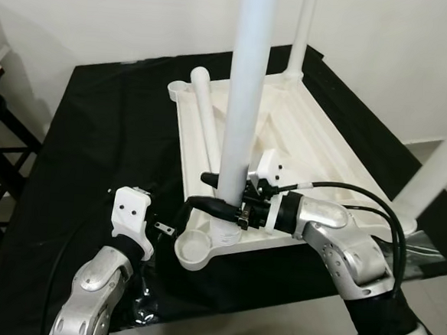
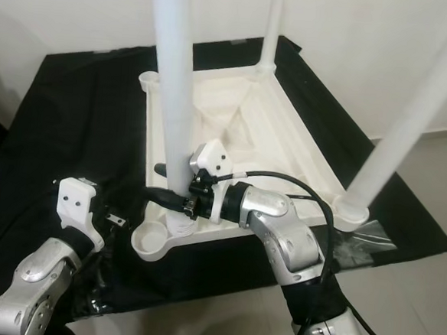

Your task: Building children table

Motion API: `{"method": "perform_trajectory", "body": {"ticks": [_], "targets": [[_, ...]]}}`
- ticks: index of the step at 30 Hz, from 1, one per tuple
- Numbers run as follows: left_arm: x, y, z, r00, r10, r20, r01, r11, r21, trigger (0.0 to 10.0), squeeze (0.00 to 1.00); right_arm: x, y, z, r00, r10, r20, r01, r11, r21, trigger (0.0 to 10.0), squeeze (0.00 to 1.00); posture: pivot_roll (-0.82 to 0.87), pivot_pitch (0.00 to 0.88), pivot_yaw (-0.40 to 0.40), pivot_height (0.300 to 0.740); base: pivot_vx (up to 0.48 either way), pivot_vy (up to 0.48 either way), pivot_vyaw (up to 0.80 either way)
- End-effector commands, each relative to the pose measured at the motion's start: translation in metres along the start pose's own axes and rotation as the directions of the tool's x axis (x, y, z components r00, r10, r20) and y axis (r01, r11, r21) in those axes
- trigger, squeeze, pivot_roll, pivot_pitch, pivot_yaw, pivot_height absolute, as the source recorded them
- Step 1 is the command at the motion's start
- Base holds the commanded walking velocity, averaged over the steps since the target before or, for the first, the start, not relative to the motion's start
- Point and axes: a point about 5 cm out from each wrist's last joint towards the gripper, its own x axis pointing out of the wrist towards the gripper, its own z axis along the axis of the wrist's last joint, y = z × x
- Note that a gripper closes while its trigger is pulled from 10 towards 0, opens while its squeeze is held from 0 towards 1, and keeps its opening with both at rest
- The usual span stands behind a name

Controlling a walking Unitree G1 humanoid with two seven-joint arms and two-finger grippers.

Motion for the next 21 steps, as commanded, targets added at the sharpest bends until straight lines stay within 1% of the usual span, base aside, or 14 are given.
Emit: {"method": "perform_trajectory", "body": {"ticks": [1,9,13,14,15,16,17,19,21], "targets": [[-0.002,0.005,-0.006,0.999,0.022,-0.030,-0.021,1.000,0.011,10.0,0.00,0.004,0.000,0.008,0.999,0.002,0.048,0.000,1.000,-0.028,10.0,0.00,-0.05,0.150,0.043,0.740,0.000,0.000,0.80],[-0.002,0.006,-0.006,0.999,0.029,-0.032,-0.029,1.000,0.011,10.0,0.00,0.004,-0.002,0.010,0.999,0.005,0.052,-0.003,0.999,-0.044,10.0,0.00,-0.05,0.152,0.043,0.740,0.000,0.000,0.80],[-0.002,0.007,-0.005,0.999,0.034,-0.032,-0.034,0.999,0.016,10.0,0.00,0.001,-0.007,0.014,0.999,0.027,0.030,-0.025,0.997,-0.074,10.0,0.00,-0.03,0.161,0.044,0.740,0.000,0.000,0.80],[-0.003,0.007,-0.005,0.999,0.039,-0.031,-0.038,0.999,0.018,10.0,0.00,-0.003,-0.010,0.016,0.998,0.056,0.010,-0.055,0.995,-0.084,10.0,0.00,-0.03,0.167,0.041,0.740,0.000,0.000,0.80],[-0.003,0.007,-0.005,0.999,0.039,-0.031,-0.038,0.999,0.018,10.0,0.00,-0.003,-0.010,0.016,0.998,0.056,0.010,-0.055,0.995,-0.084,10.0,0.00,-0.03,0.167,0.041,0.740,0.000,0.000,0.80],[-0.004,0.006,-0.004,0.999,0.045,-0.030,-0.044,0.999,0.016,10.0,0.00,-0.006,-0.012,0.018,0.995,0.095,-0.019,-0.096,0.990,-0.103,10.0,0.00,-0.03,0.178,0.035,0.740,0.000,0.000,0.80],[-0.004,0.006,-0.004,0.999,0.045,-0.030,-0.044,0.999,0.016,10.0,0.00,-0.006,-0.012,0.018,0.995,0.095,-0.019,-0.096,0.990,-0.103,10.0,0.00,-0.03,0.178,0.035,0.740,0.000,0.000,0.80],[-0.007,0.006,-0.003,0.998,0.059,-0.027,-0.059,0.998,0.002,10.0,0.00,-0.011,-0.018,0.024,0.984,0.170,-0.055,-0.175,0.978,-0.114,10.0,0.00,-0.03,0.196,0.029,0.740,0.000,0.000,0.80],[-0.008,0.005,-0.002,0.998,0.062,-0.026,-0.062,0.998,-0.002,10.0,0.00,-0.012,-0.020,0.027,0.980,0.188,-0.060,-0.194,0.974,-0.116,10.0,0.00,-0.03,0.196,0.029,0.740,0.000,0.000,0.79]]}}
